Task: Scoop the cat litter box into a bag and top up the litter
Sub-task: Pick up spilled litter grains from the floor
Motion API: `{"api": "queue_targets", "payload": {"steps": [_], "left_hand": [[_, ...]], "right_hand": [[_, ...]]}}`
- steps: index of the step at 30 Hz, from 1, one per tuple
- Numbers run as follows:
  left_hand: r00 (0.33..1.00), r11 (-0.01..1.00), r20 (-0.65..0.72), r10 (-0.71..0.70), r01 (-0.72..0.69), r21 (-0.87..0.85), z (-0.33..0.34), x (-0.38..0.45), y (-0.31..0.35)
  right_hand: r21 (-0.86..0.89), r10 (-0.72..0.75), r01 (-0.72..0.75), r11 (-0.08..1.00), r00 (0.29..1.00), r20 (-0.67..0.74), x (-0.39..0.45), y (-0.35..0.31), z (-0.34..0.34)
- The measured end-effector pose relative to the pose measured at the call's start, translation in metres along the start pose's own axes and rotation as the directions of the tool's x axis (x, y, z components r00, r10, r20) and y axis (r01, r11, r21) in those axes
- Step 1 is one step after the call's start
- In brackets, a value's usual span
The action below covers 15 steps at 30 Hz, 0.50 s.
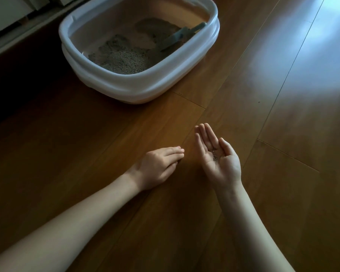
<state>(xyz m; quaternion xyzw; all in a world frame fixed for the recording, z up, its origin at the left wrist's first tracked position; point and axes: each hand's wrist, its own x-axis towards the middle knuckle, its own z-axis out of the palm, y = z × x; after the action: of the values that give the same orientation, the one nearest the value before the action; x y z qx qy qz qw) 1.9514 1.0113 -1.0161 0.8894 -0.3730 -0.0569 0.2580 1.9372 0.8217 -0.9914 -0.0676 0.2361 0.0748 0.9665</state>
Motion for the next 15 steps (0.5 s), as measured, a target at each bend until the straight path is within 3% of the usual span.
{"api": "queue_targets", "payload": {"steps": [6,13,15], "left_hand": [[0.995,0.996,-0.088,-0.049,0.042,-0.082,-0.017,0.004,0.003],[0.998,0.997,0.020,0.051,-0.052,0.050,-0.014,0.003,-0.009],[0.997,0.997,-0.016,0.076,-0.076,0.013,-0.013,-0.014,-0.009]], "right_hand": [[-0.018,0.002,-0.002,1.000,1.000,-0.007,-0.004,0.005,0.005],[-0.005,-0.005,0.005,1.000,1.000,-0.009,-0.010,0.004,0.011],[-0.009,-0.010,0.010,1.000,1.000,-0.013,-0.012,0.005,0.012]]}}
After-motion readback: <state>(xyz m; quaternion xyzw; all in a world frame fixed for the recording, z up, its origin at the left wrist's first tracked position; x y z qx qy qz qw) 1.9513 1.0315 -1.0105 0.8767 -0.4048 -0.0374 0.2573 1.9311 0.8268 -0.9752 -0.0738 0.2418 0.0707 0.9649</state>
